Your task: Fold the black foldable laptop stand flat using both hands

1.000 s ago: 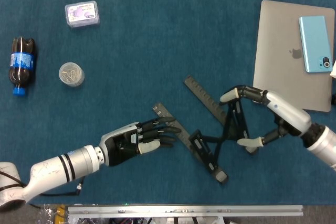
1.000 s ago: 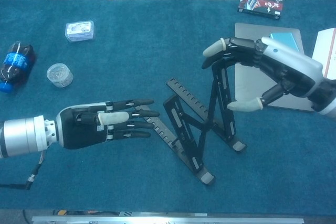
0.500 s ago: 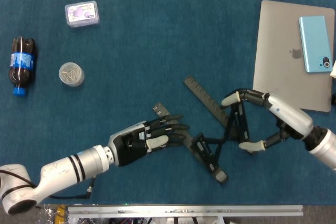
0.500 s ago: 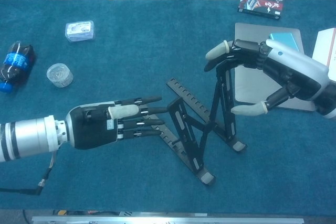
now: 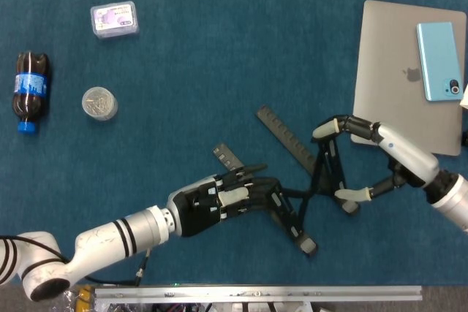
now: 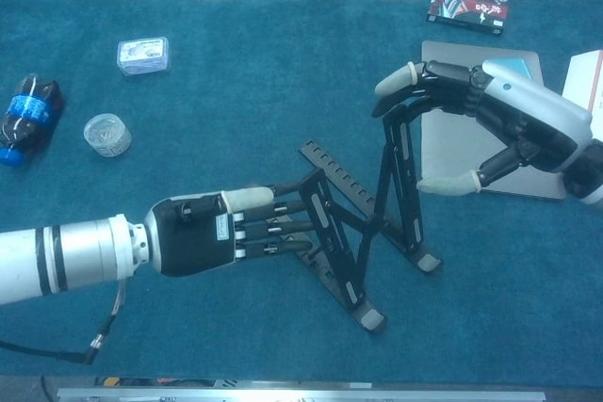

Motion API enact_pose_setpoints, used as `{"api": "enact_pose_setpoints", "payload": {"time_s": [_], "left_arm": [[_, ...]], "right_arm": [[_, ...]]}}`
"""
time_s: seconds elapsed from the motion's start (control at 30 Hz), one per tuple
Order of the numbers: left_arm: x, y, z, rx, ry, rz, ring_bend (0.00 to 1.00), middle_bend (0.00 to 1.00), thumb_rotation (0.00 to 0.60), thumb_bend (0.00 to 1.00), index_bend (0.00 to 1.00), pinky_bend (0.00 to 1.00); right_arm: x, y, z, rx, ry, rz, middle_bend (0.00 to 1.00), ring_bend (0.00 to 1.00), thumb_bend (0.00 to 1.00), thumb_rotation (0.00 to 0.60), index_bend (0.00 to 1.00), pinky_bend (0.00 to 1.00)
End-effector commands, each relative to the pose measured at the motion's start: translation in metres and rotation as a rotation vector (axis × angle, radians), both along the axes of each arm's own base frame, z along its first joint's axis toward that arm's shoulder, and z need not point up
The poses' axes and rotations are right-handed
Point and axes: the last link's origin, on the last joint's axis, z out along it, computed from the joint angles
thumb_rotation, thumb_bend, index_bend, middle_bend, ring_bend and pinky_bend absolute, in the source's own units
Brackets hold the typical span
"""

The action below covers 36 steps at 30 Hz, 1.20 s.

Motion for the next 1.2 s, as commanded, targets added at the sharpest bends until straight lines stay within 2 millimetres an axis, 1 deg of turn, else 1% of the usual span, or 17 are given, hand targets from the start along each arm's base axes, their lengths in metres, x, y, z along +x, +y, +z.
{"api": "enact_pose_setpoints", "payload": {"time_s": [0.03,0.47,1.03,1.1,1.2], "left_arm": [[0.002,0.000,-0.004,-0.006,-0.007,0.024,0.14,0.14,0.600,0.41,0.07,0.10],[0.009,-0.002,-0.010,-0.032,-0.016,0.057,0.14,0.14,0.600,0.41,0.07,0.10],[0.012,-0.019,-0.008,-0.135,-0.023,0.089,0.13,0.14,0.600,0.41,0.04,0.10],[0.011,-0.018,-0.008,-0.133,-0.020,0.077,0.13,0.14,0.600,0.41,0.04,0.10],[0.007,-0.011,-0.007,-0.092,0.007,0.033,0.13,0.14,0.597,0.41,0.04,0.10]], "right_arm": [[-0.001,-0.001,-0.001,0.000,0.001,-0.003,0.32,0.21,0.10,0.600,0.26,0.29],[-0.002,-0.001,-0.003,0.008,-0.002,-0.003,0.32,0.21,0.10,0.600,0.25,0.29],[-0.005,-0.008,-0.003,-0.005,-0.004,-0.023,0.32,0.21,0.10,0.600,0.24,0.29],[-0.005,-0.008,-0.004,-0.003,-0.004,-0.024,0.32,0.21,0.10,0.600,0.24,0.29],[-0.004,-0.007,-0.004,-0.001,-0.004,-0.017,0.32,0.21,0.10,0.600,0.24,0.29]]}}
